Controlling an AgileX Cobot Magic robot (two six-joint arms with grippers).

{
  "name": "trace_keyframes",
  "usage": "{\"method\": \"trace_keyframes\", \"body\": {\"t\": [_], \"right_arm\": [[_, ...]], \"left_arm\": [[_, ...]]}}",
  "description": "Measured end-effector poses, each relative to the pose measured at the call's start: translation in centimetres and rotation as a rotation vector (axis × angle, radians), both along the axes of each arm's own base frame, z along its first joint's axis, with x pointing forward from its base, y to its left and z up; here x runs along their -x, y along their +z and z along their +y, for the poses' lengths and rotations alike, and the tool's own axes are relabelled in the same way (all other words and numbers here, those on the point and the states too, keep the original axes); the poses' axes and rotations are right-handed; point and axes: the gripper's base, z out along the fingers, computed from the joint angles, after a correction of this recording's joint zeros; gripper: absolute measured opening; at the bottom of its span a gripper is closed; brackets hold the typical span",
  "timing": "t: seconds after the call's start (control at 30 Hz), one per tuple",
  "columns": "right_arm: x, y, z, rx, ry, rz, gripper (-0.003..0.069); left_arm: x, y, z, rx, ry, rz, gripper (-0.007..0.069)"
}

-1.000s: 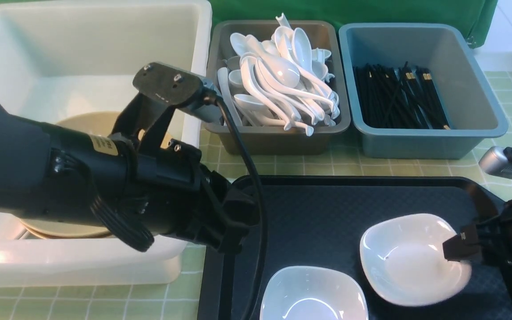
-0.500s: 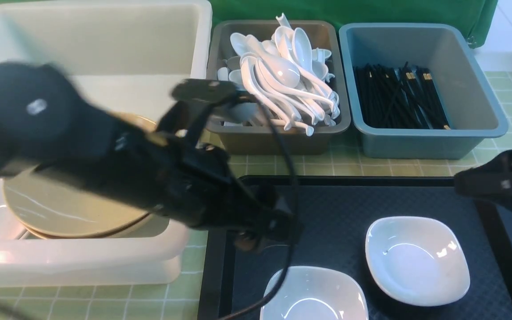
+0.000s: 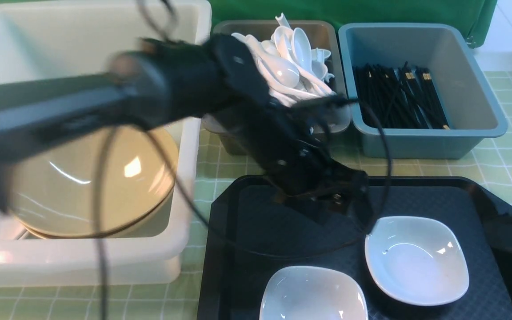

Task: On green table put chopsticks spoon bowls plates into blue grey white boxes.
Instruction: 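Grasp the small white bowl on the black tray by its rim with the left gripper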

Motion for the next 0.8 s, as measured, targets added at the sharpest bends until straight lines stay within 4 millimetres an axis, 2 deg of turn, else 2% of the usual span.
{"method": "trace_keyframes", "body": {"t": [0.17, 0.23, 0.27, 0.3, 0.4, 0.47, 0.5, 0.53, 0.6, 0.7, 0.8], "right_arm": [[0.3, -0.1, 0.6, 0.015, 0.057, -0.001, 0.0569], [0.3, -0.1, 0.7, 0.027, 0.07, -0.005, 0.055], [0.3, -0.1, 0.7, 0.028, 0.07, -0.005, 0.0545], [0.4, -0.2, 0.7, 0.044, 0.078, -0.006, 0.0517], [0.4, -0.3, 0.8, 0.062, 0.094, -0.008, 0.0451], [0.5, -0.3, 0.9, 0.064, 0.101, -0.008, 0.0373], [0.5, -0.3, 0.9, 0.064, 0.102, -0.007, 0.0347], [0.5, -0.3, 0.9, 0.066, 0.104, -0.006, 0.0278], [0.5, -0.3, 0.9, 0.066, 0.104, -0.006, 0.0189], [0.5, -0.3, 0.9, 0.067, 0.104, -0.006, 0.0061], [0.5, -0.3, 0.9, 0.067, 0.104, -0.006, 0.0029]], "left_arm": [[-1.0, -3.8, -2.9, -0.048, -0.008, 0.054, 0.0512], [-1.6, -5.1, -3.4, -0.063, 0.012, 0.072, 0.0486], [-1.6, -5.1, -3.4, -0.063, 0.014, 0.072, 0.0482], [-2.0, -6.1, -3.7, -0.071, 0.017, 0.078, 0.0458], [-2.3, -6.7, -4.1, -0.047, -0.003, 0.074, 0.0379], [-2.4, -7.1, -4.3, -0.028, -0.023, 0.074, 0.0274], [-2.3, -7.3, -4.4, -0.023, -0.027, 0.078, 0.0248], [-2.3, -7.5, -4.5, -0.014, -0.031, 0.084, 0.0137], [-2.3, -7.5, -4.6, 0.001, -0.03, 0.092, 0.005], [-2.2, -7.4, -4.6, 0.017, -0.041, 0.106, 0.0015], [-2.5, -6.7, -4.1, 0.022, -0.041, 0.108, 0.0015]]}}
